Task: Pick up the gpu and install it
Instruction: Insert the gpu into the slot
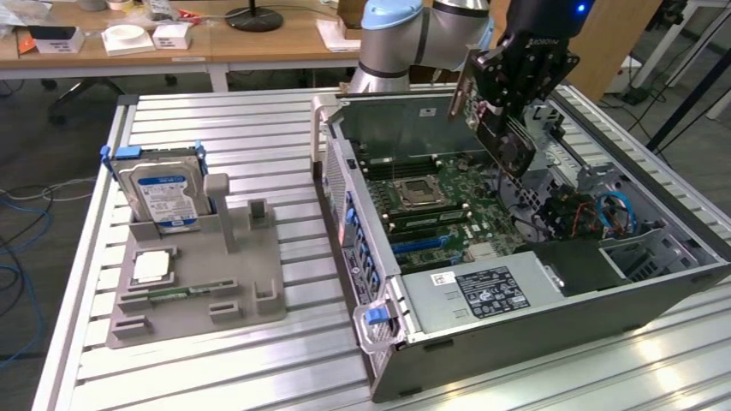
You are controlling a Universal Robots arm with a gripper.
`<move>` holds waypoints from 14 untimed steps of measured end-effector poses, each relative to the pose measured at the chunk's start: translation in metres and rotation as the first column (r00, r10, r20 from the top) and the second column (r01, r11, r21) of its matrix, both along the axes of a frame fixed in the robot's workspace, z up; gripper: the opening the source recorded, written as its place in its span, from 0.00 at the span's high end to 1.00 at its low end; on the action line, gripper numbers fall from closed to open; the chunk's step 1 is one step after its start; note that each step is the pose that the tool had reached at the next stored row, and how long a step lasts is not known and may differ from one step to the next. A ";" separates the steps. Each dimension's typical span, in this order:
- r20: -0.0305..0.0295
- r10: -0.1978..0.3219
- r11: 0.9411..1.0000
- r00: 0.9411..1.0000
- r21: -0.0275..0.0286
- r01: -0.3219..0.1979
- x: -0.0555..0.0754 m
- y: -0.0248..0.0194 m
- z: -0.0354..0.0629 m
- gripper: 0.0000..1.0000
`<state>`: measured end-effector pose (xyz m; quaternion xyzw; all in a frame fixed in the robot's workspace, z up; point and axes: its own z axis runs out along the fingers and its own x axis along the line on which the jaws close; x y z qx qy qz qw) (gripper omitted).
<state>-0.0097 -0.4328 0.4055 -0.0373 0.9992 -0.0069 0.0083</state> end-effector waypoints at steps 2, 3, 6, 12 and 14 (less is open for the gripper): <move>0.000 0.002 1.000 1.000 0.000 -0.002 0.000 0.0000 0.0000 0.74; 0.000 0.003 1.000 1.000 0.000 -0.003 0.000 0.0000 0.0000 0.74; 0.000 0.008 1.000 1.000 0.000 -0.008 0.000 0.0000 0.0000 0.74; 0.000 0.015 1.000 1.000 0.000 -0.015 0.000 0.0000 0.0000 0.74; 0.000 0.017 1.000 1.000 0.000 -0.017 0.000 0.0000 0.0000 0.74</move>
